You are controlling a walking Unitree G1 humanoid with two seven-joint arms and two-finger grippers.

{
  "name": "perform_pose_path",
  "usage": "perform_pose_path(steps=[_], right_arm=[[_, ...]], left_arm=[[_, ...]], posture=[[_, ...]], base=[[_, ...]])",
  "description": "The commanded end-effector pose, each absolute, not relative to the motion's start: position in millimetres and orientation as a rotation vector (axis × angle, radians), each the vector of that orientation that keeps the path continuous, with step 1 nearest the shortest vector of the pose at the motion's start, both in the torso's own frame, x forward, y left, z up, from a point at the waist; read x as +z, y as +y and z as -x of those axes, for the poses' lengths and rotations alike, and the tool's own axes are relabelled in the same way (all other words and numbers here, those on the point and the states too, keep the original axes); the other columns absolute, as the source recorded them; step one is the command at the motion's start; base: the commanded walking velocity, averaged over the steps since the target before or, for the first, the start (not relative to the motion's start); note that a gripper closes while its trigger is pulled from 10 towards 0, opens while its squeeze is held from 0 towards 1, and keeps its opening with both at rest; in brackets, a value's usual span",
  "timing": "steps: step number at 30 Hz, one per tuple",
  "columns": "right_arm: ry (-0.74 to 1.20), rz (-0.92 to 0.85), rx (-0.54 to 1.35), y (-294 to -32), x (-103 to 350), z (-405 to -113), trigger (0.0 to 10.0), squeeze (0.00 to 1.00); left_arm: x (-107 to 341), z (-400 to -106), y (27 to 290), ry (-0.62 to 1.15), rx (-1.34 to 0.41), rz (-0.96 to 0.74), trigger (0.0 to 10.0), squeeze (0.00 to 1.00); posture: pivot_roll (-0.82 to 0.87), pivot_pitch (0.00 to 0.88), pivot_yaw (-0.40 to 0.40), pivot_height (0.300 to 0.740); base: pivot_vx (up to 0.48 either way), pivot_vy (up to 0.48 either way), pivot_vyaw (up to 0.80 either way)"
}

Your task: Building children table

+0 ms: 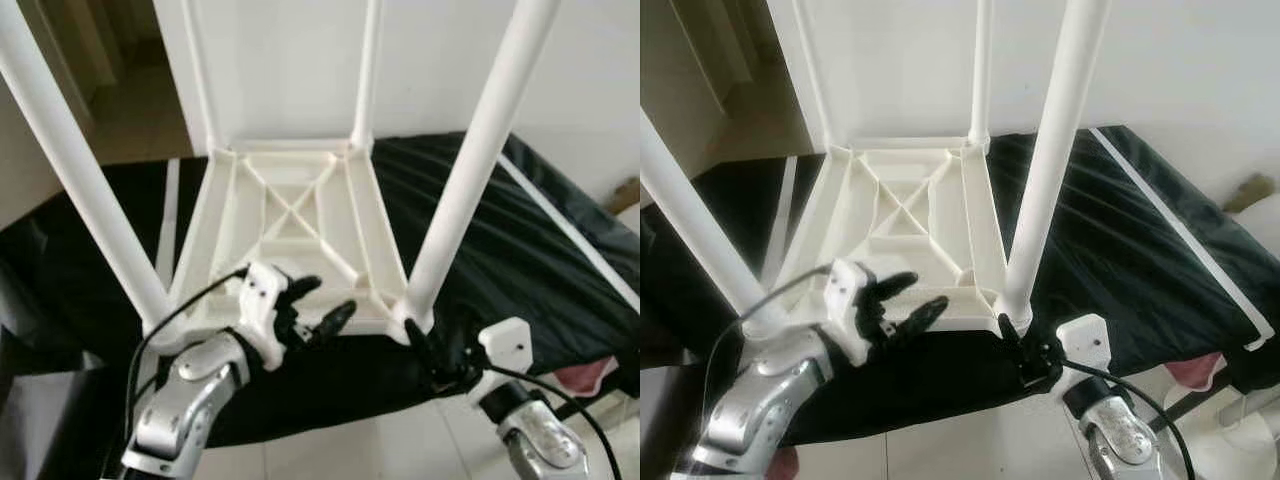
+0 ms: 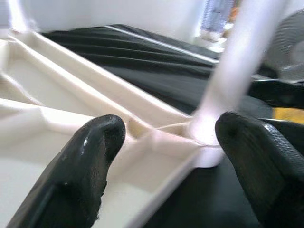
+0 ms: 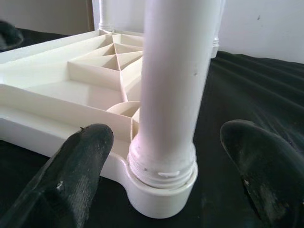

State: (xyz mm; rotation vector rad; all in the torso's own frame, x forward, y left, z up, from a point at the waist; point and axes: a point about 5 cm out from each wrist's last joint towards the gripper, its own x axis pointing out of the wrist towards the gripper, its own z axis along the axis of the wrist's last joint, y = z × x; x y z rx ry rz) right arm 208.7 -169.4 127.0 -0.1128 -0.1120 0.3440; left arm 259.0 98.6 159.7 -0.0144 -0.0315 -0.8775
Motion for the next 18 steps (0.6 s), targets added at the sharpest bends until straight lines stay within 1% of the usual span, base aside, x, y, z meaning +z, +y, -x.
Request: perform_pose_path(steps=[1,2,3,4,7,11,18], right_arm=[[-0.081,0.096,0.358,-167.7,122.1,-209.4,10.0,0.00],[-0.081,0.096,0.358,-167.7,122.1,-209.4,10.0,0.00],[-0.082,0.098,0.365,-167.2,123.1,-210.1,10.0,0.00],[-0.085,0.099,0.370,-166.8,124.4,-211.3,10.0,0.00],[-0.086,0.100,0.370,-166.9,124.7,-211.6,10.0,0.00],[-0.090,0.100,0.378,-164.0,125.5,-214.8,10.0,0.00],[-0.101,0.101,0.388,-163.0,129.6,-217.4,10.0,0.00]], left_arm=[[156.9,-266.6,108.7,-0.031,-0.789,-0.061,10.0,0.00],[156.9,-266.6,108.7,-0.031,-0.789,-0.061,10.0,0.00],[152.8,-269.6,113.4,-0.033,-0.754,-0.163,10.0,0.00],[142.8,-270.9,119.8,0.016,-0.749,-0.249,10.0,0.00],[139.6,-270.9,121.5,0.040,-0.751,-0.254,10.0,0.00],[125.5,-282.4,127.4,0.138,-0.578,-0.314,10.0,0.00],[115.2,-276.5,124.0,0.194,-0.611,-0.318,10.0,0.00]], posture=[[-0.01,0.000,0.020,0.740],[-0.01,0.000,0.020,0.740],[-0.01,0.000,0.020,0.740],[-0.01,0.000,0.020,0.740],[-0.01,0.000,0.021,0.740],[-0.01,0.000,0.019,0.740],[-0.01,0.000,0.018,0.740]], base=[[0.000,0.000,0.00],[0.000,0.000,0.00],[0.000,0.000,0.00],[0.000,0.000,0.00],[0.000,0.000,0.00],[0.000,0.000,0.00],[0.000,0.000,0.00]])
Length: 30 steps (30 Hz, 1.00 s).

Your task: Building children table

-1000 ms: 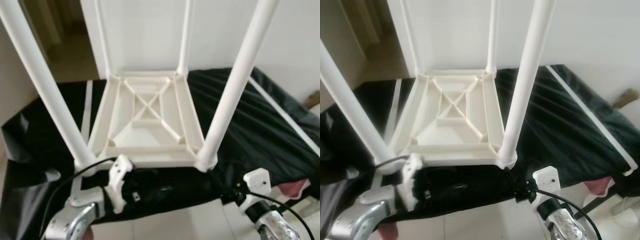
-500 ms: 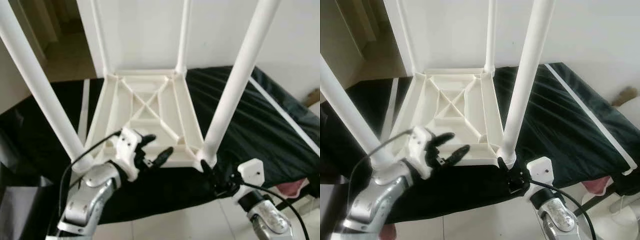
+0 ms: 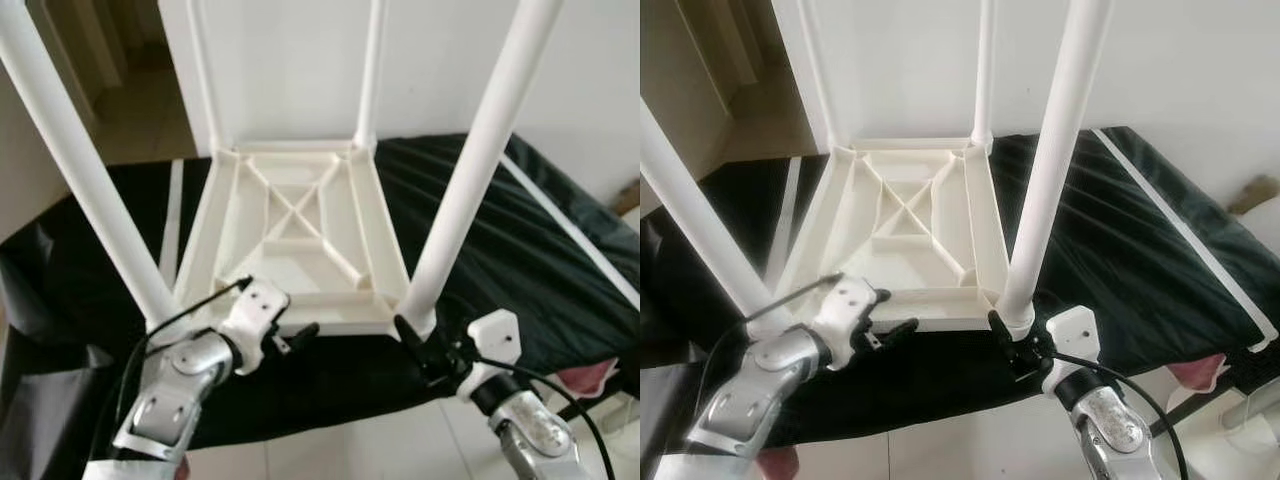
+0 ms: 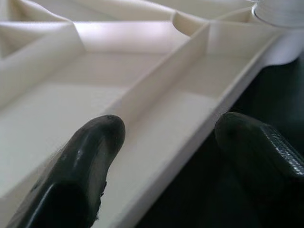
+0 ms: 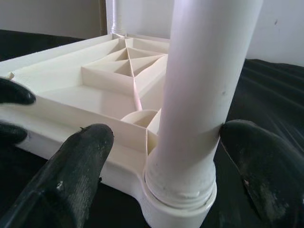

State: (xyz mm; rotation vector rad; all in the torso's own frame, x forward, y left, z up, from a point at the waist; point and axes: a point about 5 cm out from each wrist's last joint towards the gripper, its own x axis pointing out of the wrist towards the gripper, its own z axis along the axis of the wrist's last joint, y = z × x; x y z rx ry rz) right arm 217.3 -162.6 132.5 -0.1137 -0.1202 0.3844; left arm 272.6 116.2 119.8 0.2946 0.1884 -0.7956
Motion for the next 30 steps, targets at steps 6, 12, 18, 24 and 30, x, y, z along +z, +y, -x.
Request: perform_pose_path(steps=[6,12,18,24,30], right_arm=[[-0.121,0.116,0.381,-167.0,136.1,-224.0,10.0,0.00],[-0.118,0.095,0.392,-164.3,134.3,-230.2,10.0,0.00],[-0.118,0.072,0.369,-164.3,133.2,-237.5,10.0,0.00],[-0.123,0.031,0.330,-165.1,133.2,-243.9,10.0,0.00],[-0.128,0.022,0.329,-162.5,133.1,-249.6,10.0,0.00]], left_arm=[[100.8,-269.8,132.3,0.304,-0.668,-0.339,10.0,0.00],[86.4,-263.7,142.6,0.390,-0.679,-0.367,10.0,0.00],[80.2,-266.4,148.1,0.406,-0.638,-0.417,10.0,0.00],[84.9,-277.9,153.1,0.371,-0.552,-0.459,10.0,0.00],[92.1,-285.6,151.4,0.320,-0.521,-0.546,10.0,0.00]], posture=[[-0.01,0.000,0.017,0.740],[-0.01,0.000,0.020,0.740],[-0.01,0.000,0.018,0.740],[0.00,0.000,0.011,0.740],[0.00,0.000,0.014,0.740]], base=[[0.000,0.000,0.00],[0.000,0.000,0.00],[0.000,0.000,0.00],[0.000,0.000,0.00],[0.000,0.000,0.00]])
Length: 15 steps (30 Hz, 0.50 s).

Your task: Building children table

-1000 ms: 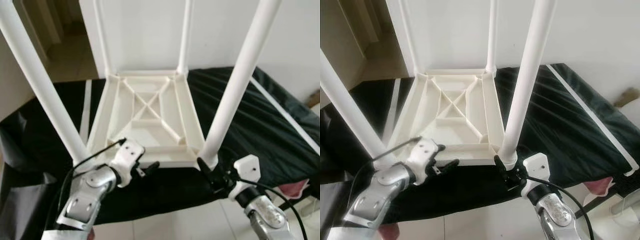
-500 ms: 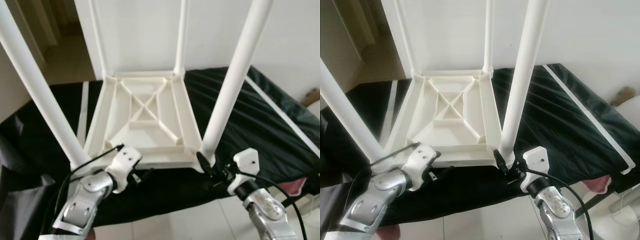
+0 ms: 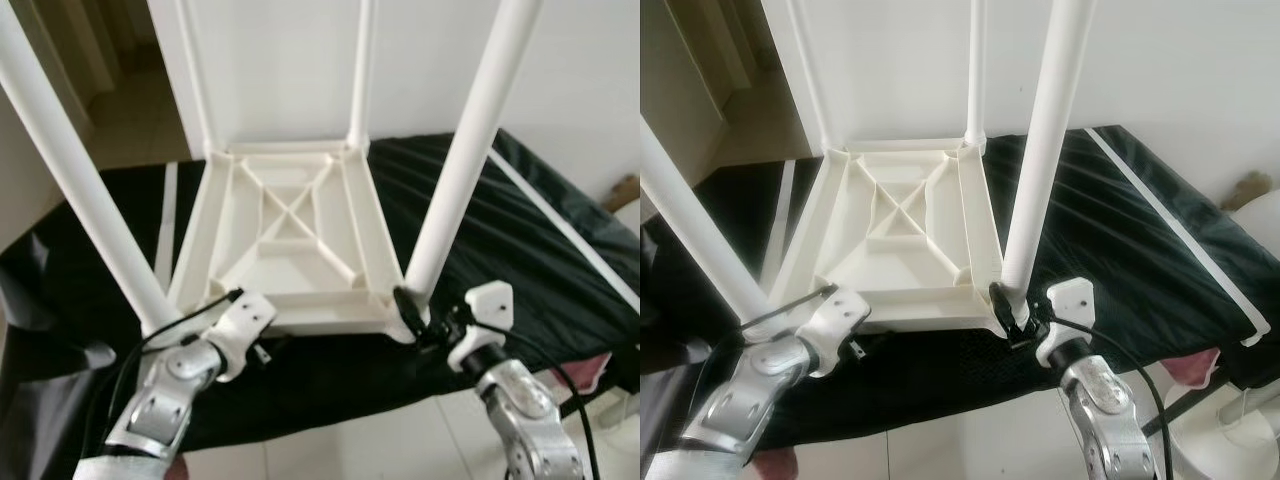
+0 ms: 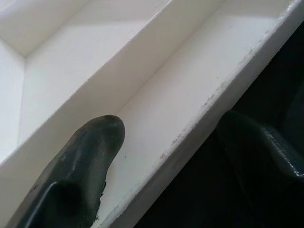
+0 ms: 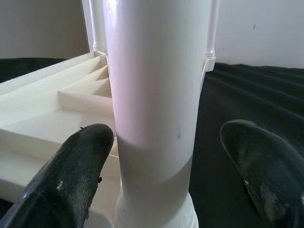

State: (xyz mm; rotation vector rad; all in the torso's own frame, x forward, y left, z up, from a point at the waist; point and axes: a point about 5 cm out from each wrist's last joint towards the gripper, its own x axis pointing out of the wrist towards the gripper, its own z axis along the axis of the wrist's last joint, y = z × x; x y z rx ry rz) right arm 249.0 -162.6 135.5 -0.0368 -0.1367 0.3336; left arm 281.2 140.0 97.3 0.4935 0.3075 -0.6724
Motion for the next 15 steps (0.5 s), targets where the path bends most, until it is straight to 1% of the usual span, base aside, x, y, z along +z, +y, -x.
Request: perform_pose_path(steps=[1,2,3,4,5,6,7,9,10,12,13,15], right_arm=[[-0.131,0.023,0.329,-161.3,133.4,-252.1,10.0,0.00],[-0.131,0.023,0.329,-161.3,133.4,-252.1,10.0,0.00],[-0.132,0.022,0.328,-159.9,133.7,-254.7,10.0,0.00],[-0.131,0.018,0.328,-158.3,133.7,-257.1,10.0,0.00],[-0.131,0.018,0.328,-158.3,133.7,-257.1,10.0,0.00],[-0.129,0.014,0.328,-157.0,133.5,-258.9,10.0,0.00],[-0.129,0.014,0.328,-157.0,133.5,-258.9,10.0,0.00],[-0.114,0.017,0.338,-154.8,131.2,-263.5,10.0,0.00],[-0.114,0.017,0.338,-154.8,131.2,-263.5,10.0,0.00],[-0.096,0.025,0.369,-151.9,128.8,-268.3,10.0,0.00],[-0.096,0.025,0.369,-151.9,128.8,-268.3,10.0,0.00],[-0.075,0.048,0.417,-148.5,126.6,-274.3,10.0,0.00]], left_arm=[[94.2,-286.3,146.4,0.307,-0.553,-0.544,10.0,0.00],[94.2,-286.3,146.4,0.307,-0.553,-0.544,10.0,0.00],[94.2,-285.8,141.8,0.308,-0.599,-0.567,10.0,0.00],[92.7,-281.1,136.0,0.323,-0.683,-0.577,10.0,0.00],[92.7,-281.1,136.0,0.323,-0.683,-0.577,10.0,0.00],[92.3,-276.3,131.4,0.332,-0.753,-0.565,10.0,0.00],[92.3,-276.3,131.4,0.332,-0.753,-0.565,10.0,0.00],[93.4,-261.7,125.2,0.370,-0.897,-0.501,10.0,0.00],[93.4,-261.7,125.2,0.370,-0.897,-0.501,10.0,0.00],[96.7,-248.5,122.2,0.391,-1.008,-0.445,10.0,0.00],[96.7,-248.5,122.2,0.391,-1.008,-0.445,10.0,0.00],[97.8,-236.8,123.1,0.416,-1.101,-0.421,10.0,0.00]], posture=[[0.00,0.000,0.015,0.740],[0.00,0.000,0.015,0.740],[0.00,0.000,0.015,0.740],[0.00,0.000,0.016,0.740],[0.00,0.000,0.016,0.740],[0.00,0.000,0.018,0.740],[0.00,0.000,0.018,0.740],[0.00,0.000,0.026,0.740],[0.00,0.000,0.026,0.740],[0.00,0.000,0.025,0.740],[0.00,0.000,0.025,0.740],[0.00,0.000,0.022,0.740]], base=[[0.000,0.000,0.00],[0.000,0.000,0.00],[0.000,0.000,0.00],[0.000,0.000,0.00],[0.000,0.000,0.00],[0.000,0.000,0.00],[0.000,0.000,0.00],[0.000,0.000,0.00],[0.000,0.000,0.00],[0.000,0.000,0.00],[0.000,0.000,0.00],[0.000,0.000,0.00]])
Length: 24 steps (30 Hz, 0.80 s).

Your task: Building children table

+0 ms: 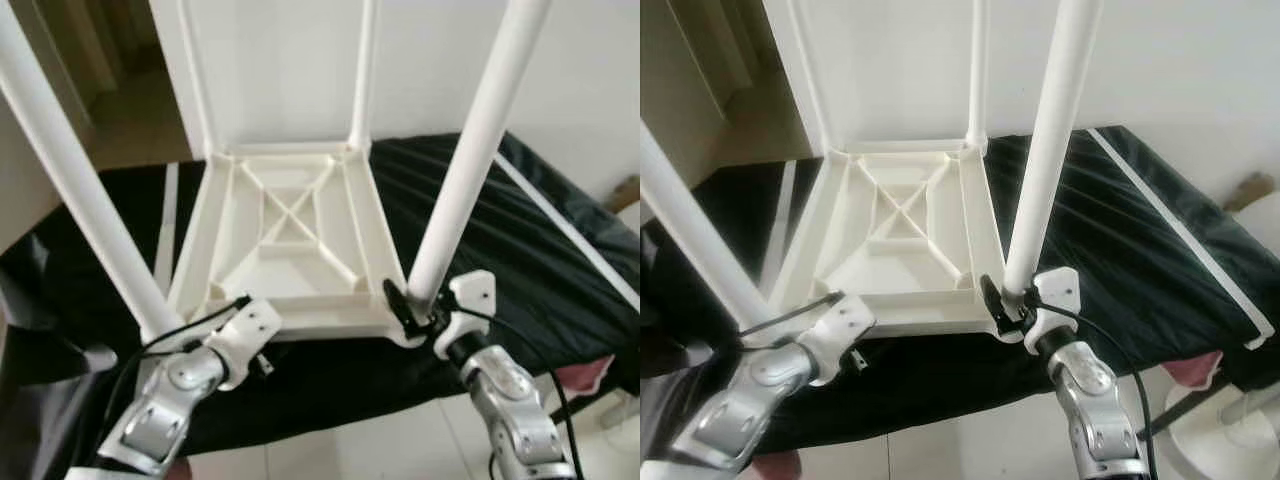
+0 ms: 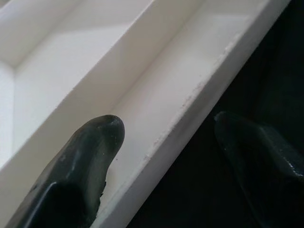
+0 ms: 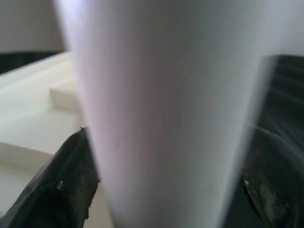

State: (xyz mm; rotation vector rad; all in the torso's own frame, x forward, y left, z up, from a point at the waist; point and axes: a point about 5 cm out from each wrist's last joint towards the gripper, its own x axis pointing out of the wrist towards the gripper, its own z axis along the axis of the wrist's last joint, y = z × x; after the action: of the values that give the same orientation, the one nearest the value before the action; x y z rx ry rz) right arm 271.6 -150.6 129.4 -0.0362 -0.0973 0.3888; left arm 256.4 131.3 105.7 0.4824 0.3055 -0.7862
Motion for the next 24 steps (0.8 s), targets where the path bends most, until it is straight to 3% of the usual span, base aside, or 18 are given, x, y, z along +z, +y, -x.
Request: perform_pose_path(steps=[1,8,24], right_arm=[[-0.075,0.048,0.417,-148.5,126.6,-274.3,10.0,0.00],[-0.063,0.097,0.492,-144.1,128.6,-295.9,10.0,0.00],[-0.063,0.103,0.582,-129.9,129.4,-316.2,10.0,0.00]], left_arm=[[97.8,-236.8,123.1,0.416,-1.101,-0.421,10.0,0.00],[92.3,-221.6,128.7,0.492,-1.192,-0.415,10.0,0.00],[94.3,-205.7,149.6,0.573,-1.153,-0.394,10.0,0.00]], posture=[[0.00,0.000,0.022,0.740],[0.01,0.000,0.010,0.740],[0.05,0.000,-0.017,0.740]], base=[[0.000,0.000,0.00],[0.000,0.000,0.00],[0.000,0.000,0.00]])
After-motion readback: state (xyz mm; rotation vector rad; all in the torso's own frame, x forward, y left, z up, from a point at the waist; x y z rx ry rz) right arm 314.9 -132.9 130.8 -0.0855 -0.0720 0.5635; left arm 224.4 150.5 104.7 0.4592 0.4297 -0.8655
